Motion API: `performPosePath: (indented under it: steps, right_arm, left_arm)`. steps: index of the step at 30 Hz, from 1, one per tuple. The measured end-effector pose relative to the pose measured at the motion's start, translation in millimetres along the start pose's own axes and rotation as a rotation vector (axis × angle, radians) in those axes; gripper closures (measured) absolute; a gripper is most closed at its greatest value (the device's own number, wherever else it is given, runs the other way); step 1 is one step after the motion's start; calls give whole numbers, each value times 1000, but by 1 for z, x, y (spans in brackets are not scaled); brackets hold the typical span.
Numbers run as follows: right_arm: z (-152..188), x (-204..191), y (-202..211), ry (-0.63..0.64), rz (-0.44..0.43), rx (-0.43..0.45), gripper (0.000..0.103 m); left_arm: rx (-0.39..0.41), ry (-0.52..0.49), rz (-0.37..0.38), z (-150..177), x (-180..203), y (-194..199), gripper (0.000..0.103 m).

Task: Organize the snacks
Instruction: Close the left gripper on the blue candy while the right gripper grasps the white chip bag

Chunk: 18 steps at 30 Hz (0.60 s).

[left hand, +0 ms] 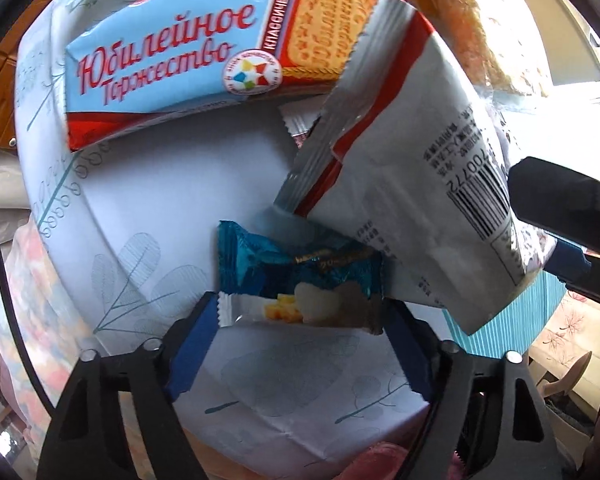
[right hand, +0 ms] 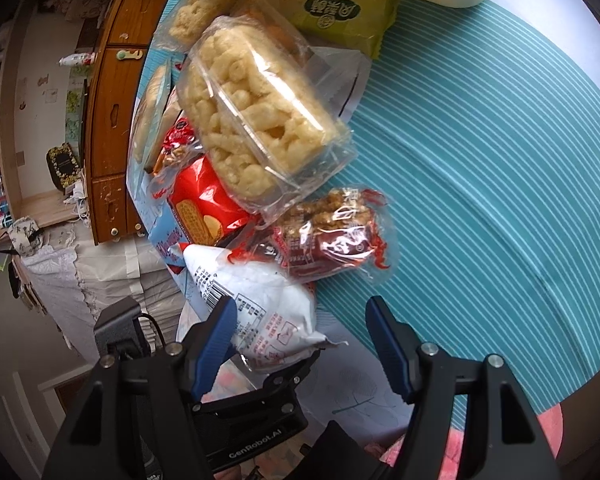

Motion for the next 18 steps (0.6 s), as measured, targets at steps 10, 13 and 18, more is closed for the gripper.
performPosePath:
  steps: [10, 13, 18]
  right_arm:
    - [0, -19, 1, 102, 0, 8, 79]
    - [1, -22, 4, 140, 31, 13, 78]
    - [1, -34, 3, 188, 19, -9, 54]
  left_arm:
    - [38, 35, 43, 15, -29, 13, 59]
    - [52, 42, 62, 3, -49, 22, 67]
    - [68, 81, 99, 4, -72, 29, 72]
Point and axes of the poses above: each gripper's, at about its wrist camera, not at the fingertips, and y roughly against the way its jaws point, x to its right, z to its underside, the point moved 8 cm from there along -y, roughly the way its jaws point, and after that the axes turned 5 degrees about -x, right-handed, at the moved point
